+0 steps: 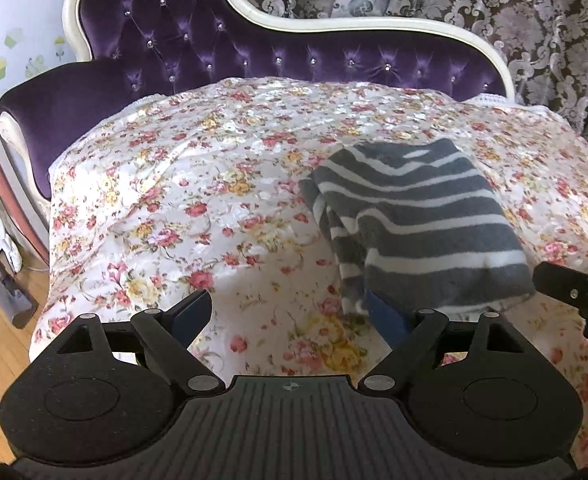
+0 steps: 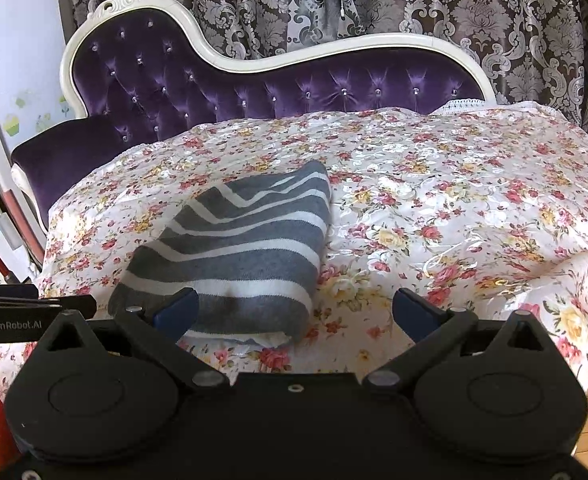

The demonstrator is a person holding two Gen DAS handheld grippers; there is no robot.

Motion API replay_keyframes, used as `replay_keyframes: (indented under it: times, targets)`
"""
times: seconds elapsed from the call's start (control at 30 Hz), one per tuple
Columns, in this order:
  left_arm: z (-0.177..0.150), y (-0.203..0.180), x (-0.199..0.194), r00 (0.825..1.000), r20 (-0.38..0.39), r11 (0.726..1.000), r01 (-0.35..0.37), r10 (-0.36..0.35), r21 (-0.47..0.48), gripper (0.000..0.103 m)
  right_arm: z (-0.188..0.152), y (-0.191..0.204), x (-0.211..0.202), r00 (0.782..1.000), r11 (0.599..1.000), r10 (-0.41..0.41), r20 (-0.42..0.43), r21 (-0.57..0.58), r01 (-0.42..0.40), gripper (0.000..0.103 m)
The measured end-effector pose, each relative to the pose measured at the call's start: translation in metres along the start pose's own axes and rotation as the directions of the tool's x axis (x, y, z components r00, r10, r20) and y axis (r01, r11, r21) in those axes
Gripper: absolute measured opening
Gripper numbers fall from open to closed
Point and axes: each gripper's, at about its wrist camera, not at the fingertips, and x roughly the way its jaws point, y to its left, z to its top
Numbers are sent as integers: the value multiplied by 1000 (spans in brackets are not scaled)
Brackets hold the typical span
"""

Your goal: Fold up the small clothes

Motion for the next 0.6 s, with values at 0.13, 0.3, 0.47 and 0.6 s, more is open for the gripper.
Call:
replay_keyframes:
  times: [0.13,0.3,0.47,0.6]
  targets:
    - [-4,-4,-2,1000,-6,1000,0,0,17,85,-1,1,0,1000,1000,-5,-1,-2,5,103]
    - [-8,-7,-5,1000,-9,1000,4,-4,23,85,-1,2,-2,1000,1000,-17,7,-14,17,103]
    - [-10,-8,-9,1000,-12,1000,-9,9,30,85,-2,1,-3,1000,1000,-24,8,-18,24,103]
    - [-10,-5,-13,1000,-6,1000,-3,3,20,85,-3,1,-3,1000,999,-30,5,-17,30,103]
